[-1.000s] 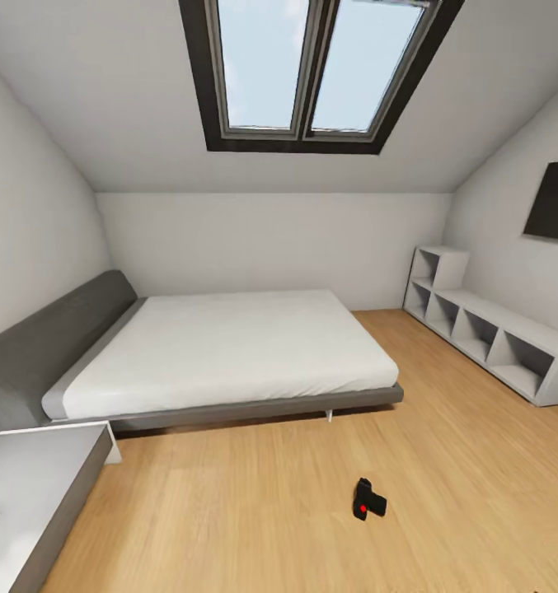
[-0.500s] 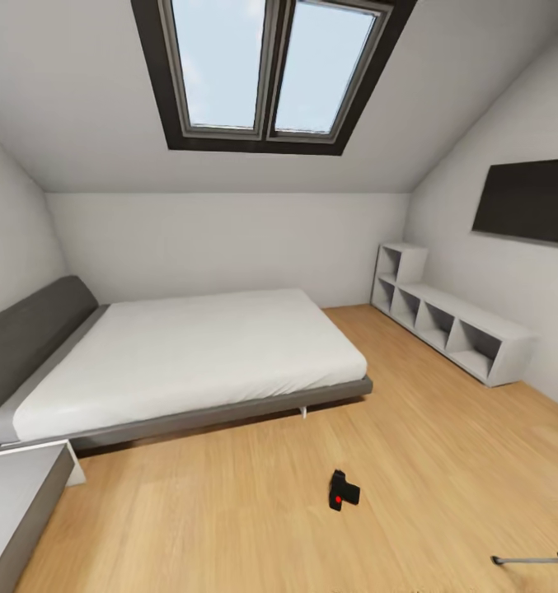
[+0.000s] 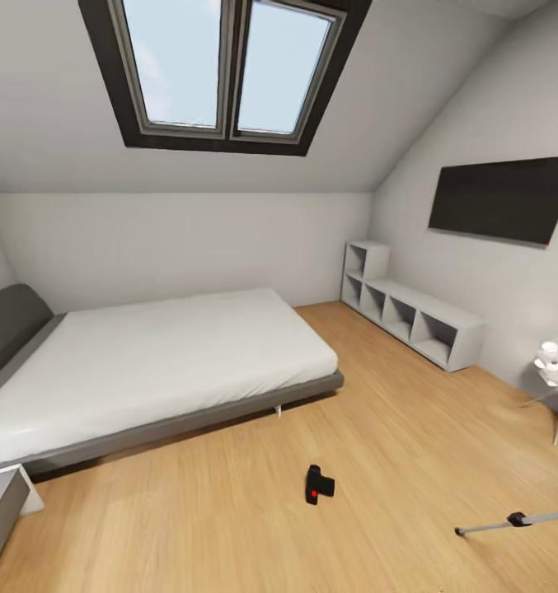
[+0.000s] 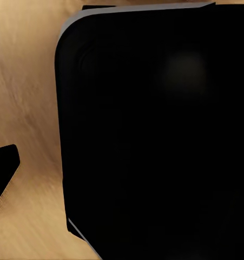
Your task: Attach the digital camera to the camera tripod in the bedroom.
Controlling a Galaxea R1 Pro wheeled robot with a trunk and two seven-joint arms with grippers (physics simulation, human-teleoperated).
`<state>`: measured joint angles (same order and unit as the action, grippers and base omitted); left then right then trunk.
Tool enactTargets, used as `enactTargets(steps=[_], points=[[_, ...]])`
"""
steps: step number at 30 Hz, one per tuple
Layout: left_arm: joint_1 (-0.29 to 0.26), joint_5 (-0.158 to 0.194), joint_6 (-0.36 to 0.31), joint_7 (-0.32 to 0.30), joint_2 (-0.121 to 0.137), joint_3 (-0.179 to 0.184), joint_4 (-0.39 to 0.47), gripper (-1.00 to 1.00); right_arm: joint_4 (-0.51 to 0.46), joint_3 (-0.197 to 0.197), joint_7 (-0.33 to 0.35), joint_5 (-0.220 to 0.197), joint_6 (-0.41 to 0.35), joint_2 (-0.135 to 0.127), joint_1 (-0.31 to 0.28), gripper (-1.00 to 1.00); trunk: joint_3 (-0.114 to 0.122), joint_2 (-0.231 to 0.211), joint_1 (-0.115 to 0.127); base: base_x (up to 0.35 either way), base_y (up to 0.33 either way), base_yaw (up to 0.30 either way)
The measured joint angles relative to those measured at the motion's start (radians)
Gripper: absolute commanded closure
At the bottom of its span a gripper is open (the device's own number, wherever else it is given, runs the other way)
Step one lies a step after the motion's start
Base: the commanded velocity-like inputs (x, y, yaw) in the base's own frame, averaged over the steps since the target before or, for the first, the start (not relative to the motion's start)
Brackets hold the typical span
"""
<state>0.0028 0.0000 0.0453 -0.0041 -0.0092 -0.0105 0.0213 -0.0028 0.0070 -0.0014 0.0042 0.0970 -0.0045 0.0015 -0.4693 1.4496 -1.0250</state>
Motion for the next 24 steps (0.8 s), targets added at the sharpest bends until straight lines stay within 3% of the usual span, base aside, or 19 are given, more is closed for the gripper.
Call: enactTargets(steps=[24], points=[[0.000,0.000,0.000,0.001,0.000,-0.001,0.000,-1.00,0.000,0.000,0.000,0.000,0.000,0.000,0.000,-1.00,0.000,0.000,0.000,0.000,0.000,-0.250]])
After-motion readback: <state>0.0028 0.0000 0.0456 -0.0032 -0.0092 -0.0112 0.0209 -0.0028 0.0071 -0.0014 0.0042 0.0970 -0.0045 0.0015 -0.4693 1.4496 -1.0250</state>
